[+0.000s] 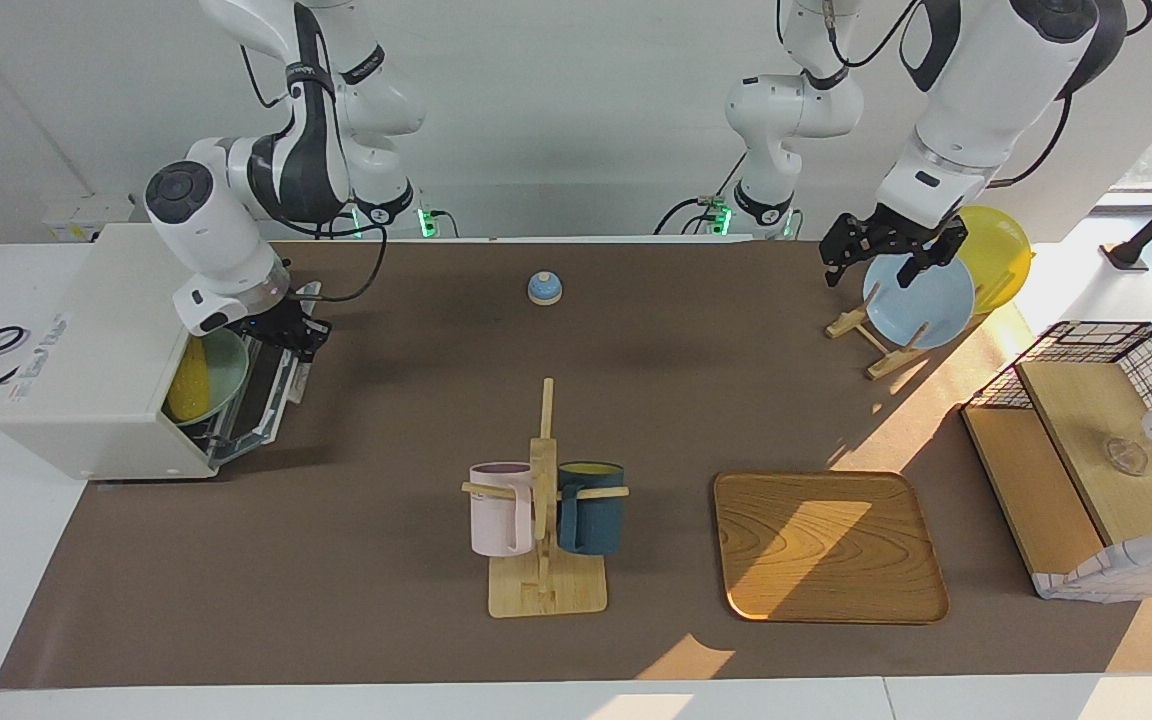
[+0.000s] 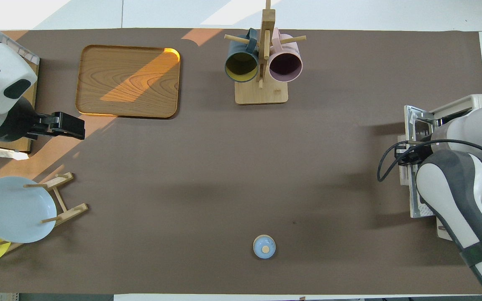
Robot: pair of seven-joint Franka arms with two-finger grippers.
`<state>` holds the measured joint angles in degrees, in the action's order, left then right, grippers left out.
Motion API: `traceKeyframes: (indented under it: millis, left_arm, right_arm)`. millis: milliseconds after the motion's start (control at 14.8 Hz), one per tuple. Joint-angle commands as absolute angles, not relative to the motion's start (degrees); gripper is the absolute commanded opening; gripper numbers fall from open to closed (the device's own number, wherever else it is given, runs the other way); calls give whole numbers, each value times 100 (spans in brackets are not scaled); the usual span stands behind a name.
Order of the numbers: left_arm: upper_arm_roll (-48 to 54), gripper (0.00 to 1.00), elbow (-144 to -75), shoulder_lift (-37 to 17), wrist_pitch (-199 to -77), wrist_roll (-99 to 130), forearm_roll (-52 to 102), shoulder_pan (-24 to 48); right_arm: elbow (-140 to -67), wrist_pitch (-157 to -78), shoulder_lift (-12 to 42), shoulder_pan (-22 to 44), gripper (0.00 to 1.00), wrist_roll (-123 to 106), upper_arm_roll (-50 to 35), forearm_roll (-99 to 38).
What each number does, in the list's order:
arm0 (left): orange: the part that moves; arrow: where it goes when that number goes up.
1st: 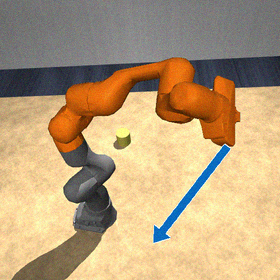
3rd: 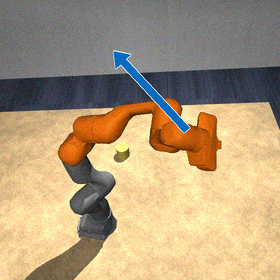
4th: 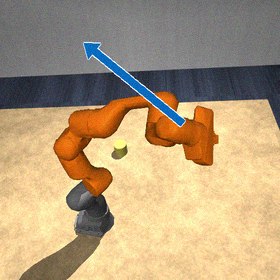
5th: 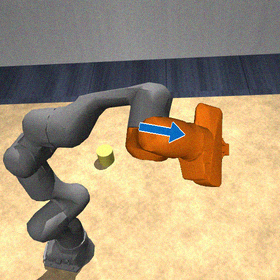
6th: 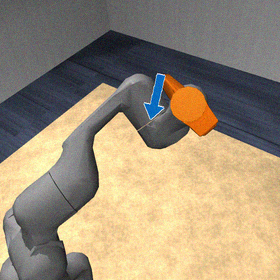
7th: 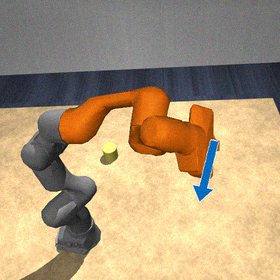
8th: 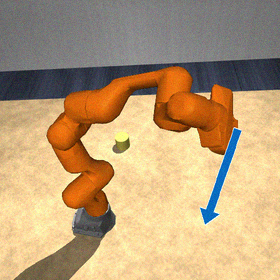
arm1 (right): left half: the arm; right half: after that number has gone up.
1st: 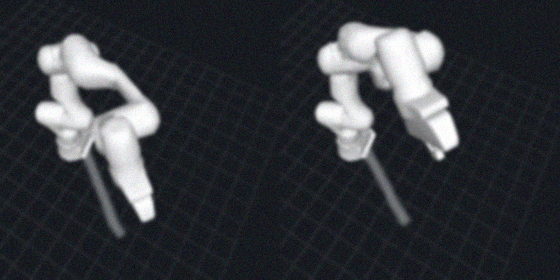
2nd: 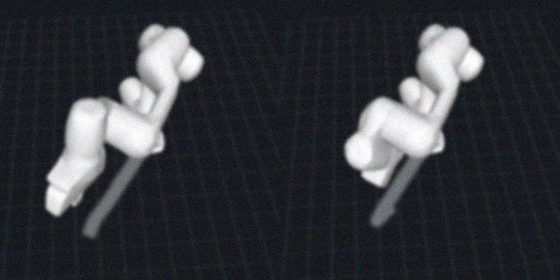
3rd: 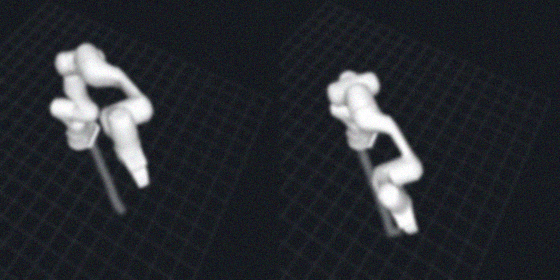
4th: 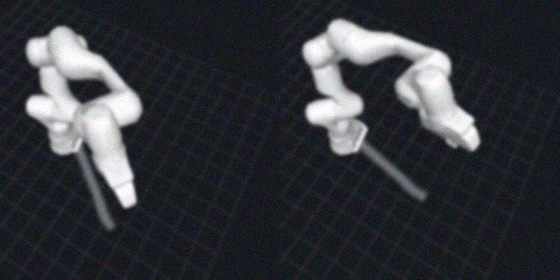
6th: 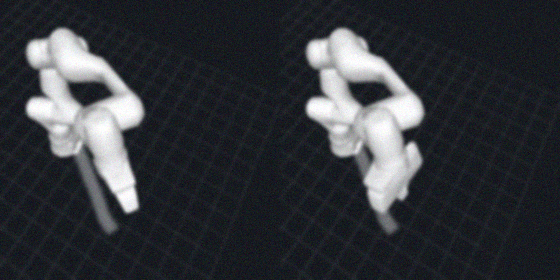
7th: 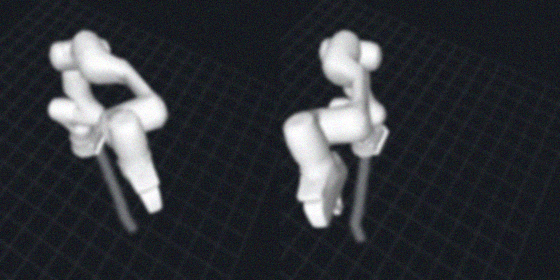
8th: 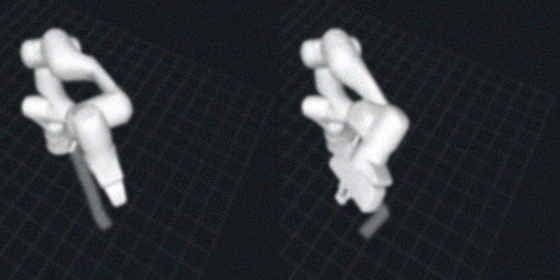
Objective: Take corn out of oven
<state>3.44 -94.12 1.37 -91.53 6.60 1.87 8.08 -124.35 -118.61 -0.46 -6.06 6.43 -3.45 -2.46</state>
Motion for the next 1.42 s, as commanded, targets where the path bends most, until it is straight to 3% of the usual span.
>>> traceKeyframes:
  millis: [0,339,678,814,1017,1085,1220,1356]
  left_arm:
    - [352,100,-9527,237,-9272,642,237,773]
    - [352,100,-9527,237,-9395,642,237,765]
    - [360,100,-9536,237,-9457,589,237,773]
    - [360,100,-9536,220,-9623,598,237,782]
    - [360,100,-9536,220,-9721,642,237,835]
    - [360,100,-9536,220,-9703,642,237,852]
    - [369,100,-9536,220,-9721,615,237,861]
    - [378,100,-9536,211,-9738,589,237,870]
  right_arm:
    - [-12655,-12646,220,-634,0,633,-264,-220]
    - [-13174,-13420,316,-360,0,879,-264,-246]
    - [-13201,-13728,597,-107,0,1282,-264,-246]
    - [-13027,-13641,650,174,0,1528,-264,-246]
    - [-12290,-12730,686,264,0,1538,-264,-185]
    - [-12035,-12335,668,255,11,1529,-246,-132]
    - [-11647,-11578,581,159,46,1521,-203,95]
    - [-11593,-11138,388,-95,54,1503,-228,569]
